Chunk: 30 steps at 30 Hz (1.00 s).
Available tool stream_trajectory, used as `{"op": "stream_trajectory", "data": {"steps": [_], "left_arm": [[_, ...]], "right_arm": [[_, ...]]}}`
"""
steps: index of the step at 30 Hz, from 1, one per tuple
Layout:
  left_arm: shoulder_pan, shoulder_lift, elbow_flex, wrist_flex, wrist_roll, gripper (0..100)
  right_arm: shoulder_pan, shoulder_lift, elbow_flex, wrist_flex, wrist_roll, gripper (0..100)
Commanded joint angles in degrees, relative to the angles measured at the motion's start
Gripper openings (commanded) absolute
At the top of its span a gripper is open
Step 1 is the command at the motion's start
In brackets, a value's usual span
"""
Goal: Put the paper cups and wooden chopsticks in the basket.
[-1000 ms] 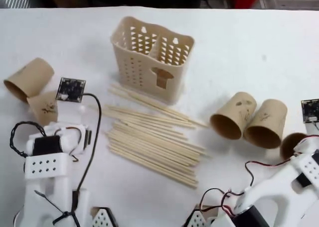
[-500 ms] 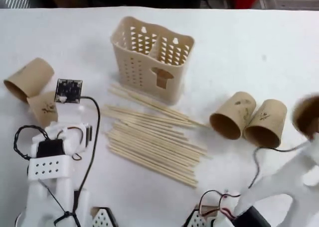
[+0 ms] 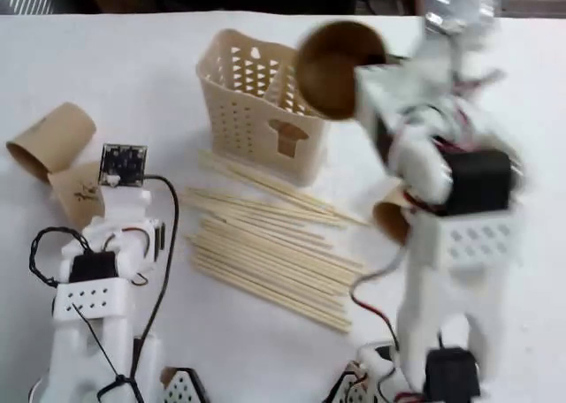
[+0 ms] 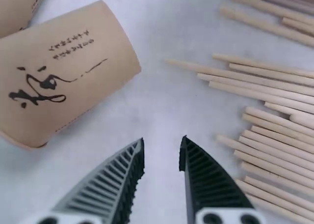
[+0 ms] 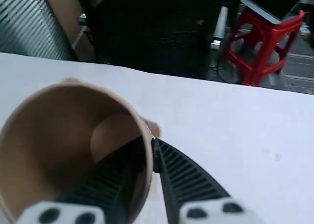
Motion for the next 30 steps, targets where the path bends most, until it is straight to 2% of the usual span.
{"op": "stream_trajectory", "data": {"steps": [1, 9, 16, 19, 25, 30], "left_arm": [[0.84, -1.01, 0.09, -1.41, 0.62, 13], [2.77, -1.01, 0.35, -1.41, 0.62, 13], [2.77, -1.01, 0.35, -1.41, 0.62, 13], [2.77, -1.01, 0.35, -1.41, 0.62, 13], [2.77, -1.01, 0.44, -1.41, 0.62, 13], [2.77, -0.75, 0.44, -1.41, 0.62, 13]], "right_arm": [[-1.89, 6.11, -2.2, -8.31, -6.15, 1.9], [-1.71, 17.8, -2.55, -10.42, -7.21, 1.9], [-1.63, 21.93, -2.55, -10.07, -6.86, 3.2], [-1.27, 21.85, -2.64, -8.92, -6.86, 10.8], [0.13, 20.53, -2.11, -8.75, -6.86, 32.7], [0.66, 14.81, -2.81, 1.01, -6.68, 37.2]]}}
